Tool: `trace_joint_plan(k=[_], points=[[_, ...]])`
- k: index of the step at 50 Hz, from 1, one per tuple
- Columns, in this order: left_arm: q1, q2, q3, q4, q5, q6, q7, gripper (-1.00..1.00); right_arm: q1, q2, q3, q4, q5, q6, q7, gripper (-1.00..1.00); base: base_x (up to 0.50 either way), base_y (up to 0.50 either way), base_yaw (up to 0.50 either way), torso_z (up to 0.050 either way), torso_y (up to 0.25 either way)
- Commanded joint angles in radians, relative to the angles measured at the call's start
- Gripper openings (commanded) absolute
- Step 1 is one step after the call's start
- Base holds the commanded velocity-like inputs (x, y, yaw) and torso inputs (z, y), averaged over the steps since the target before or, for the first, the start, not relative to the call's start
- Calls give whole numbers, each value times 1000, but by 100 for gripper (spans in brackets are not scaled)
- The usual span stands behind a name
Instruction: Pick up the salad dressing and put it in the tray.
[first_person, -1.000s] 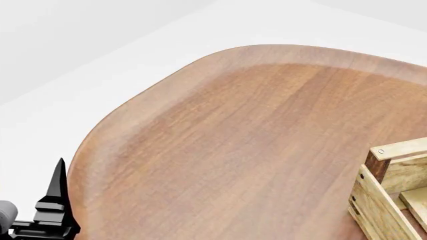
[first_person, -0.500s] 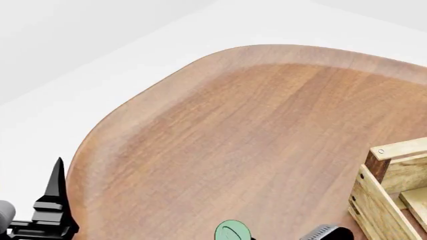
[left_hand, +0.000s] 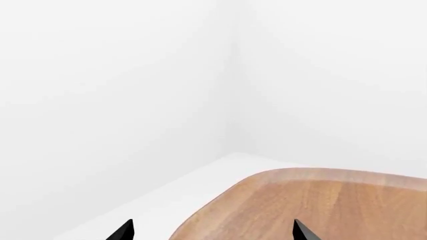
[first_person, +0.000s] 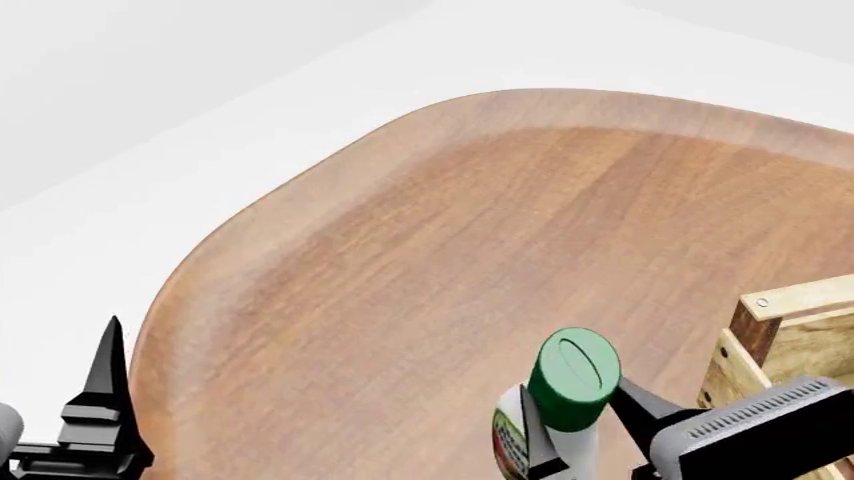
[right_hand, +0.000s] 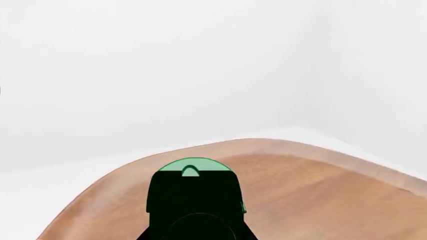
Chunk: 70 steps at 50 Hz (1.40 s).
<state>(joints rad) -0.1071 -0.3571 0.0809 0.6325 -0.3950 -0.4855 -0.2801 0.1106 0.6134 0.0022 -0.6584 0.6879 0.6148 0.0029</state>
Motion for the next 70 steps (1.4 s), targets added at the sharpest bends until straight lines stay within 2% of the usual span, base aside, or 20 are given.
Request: trace_joint_plan(k=[1, 12, 22, 28, 62, 70], points=[[0, -4, 0, 2, -5, 1, -4, 100, 36, 20, 86, -13, 9, 18, 55, -100, 0, 0, 0, 0, 0], [2, -6, 1, -4, -6, 8, -5, 100, 81, 22, 128, 48, 0, 42, 111, -100, 0, 0, 0, 0, 1], [1, -9, 4, -6, -6, 11, -8, 100, 162, -26, 222, 157, 1, 86, 261, -100, 0, 0, 0, 0, 0], [-1, -10, 7, -8, -7, 11, -10, 100, 177, -24, 243, 186, -13, 90, 291, -100, 0, 0, 0, 0, 0], [-9, -23, 21, -7, -8, 7, -19, 100, 312, -63, 403, 493, -163, -12, 508, -100, 0, 0, 0, 0, 1], [-6, -24, 24, -11, -7, 12, -21, 100, 353, -39, 399, 583, -203, -15, 534, -100, 0, 0, 0, 0, 1]])
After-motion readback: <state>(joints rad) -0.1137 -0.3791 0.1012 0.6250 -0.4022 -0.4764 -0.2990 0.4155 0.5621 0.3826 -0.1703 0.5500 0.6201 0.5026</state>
